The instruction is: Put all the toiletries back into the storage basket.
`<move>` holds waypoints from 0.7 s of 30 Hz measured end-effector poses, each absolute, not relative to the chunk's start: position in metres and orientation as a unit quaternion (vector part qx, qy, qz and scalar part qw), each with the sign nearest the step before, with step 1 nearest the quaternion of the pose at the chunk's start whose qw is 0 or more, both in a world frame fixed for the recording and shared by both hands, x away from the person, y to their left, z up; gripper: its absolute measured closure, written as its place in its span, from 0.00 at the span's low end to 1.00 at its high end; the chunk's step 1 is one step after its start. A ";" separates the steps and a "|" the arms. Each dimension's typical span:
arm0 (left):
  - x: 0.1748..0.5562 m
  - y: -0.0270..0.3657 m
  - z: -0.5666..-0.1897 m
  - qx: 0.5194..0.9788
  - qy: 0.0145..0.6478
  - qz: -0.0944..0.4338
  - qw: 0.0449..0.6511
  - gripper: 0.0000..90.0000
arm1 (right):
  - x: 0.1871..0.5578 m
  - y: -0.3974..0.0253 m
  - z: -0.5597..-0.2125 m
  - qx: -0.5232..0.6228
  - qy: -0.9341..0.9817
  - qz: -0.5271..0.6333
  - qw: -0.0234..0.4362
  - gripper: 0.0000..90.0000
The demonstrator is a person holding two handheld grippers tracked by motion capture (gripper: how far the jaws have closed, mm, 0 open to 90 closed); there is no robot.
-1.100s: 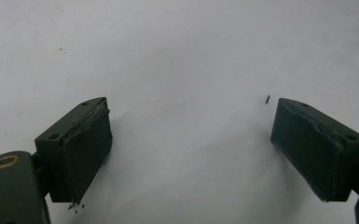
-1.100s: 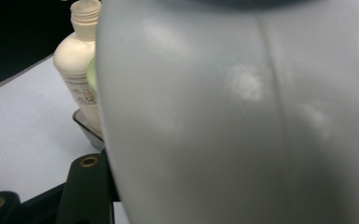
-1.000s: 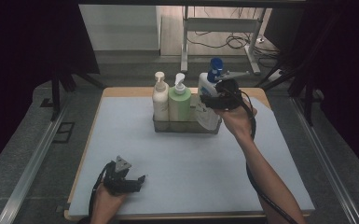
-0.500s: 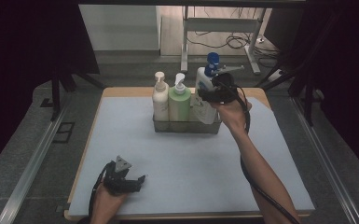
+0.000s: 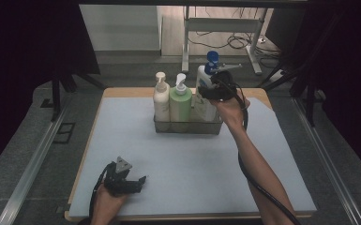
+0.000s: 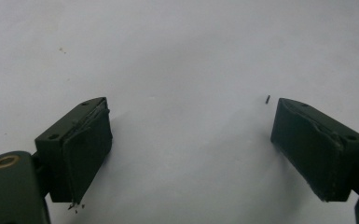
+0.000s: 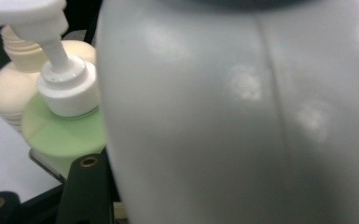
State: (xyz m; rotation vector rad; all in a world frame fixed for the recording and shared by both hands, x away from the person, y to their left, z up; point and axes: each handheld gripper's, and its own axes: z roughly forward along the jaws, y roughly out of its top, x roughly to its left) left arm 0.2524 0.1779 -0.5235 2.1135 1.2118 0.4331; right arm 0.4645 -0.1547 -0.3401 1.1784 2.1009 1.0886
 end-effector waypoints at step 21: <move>0.252 0.178 -0.524 0.807 0.463 0.166 0.327 0.13 | 0.472 -0.155 -0.377 0.446 0.772 0.388 0.234 0.45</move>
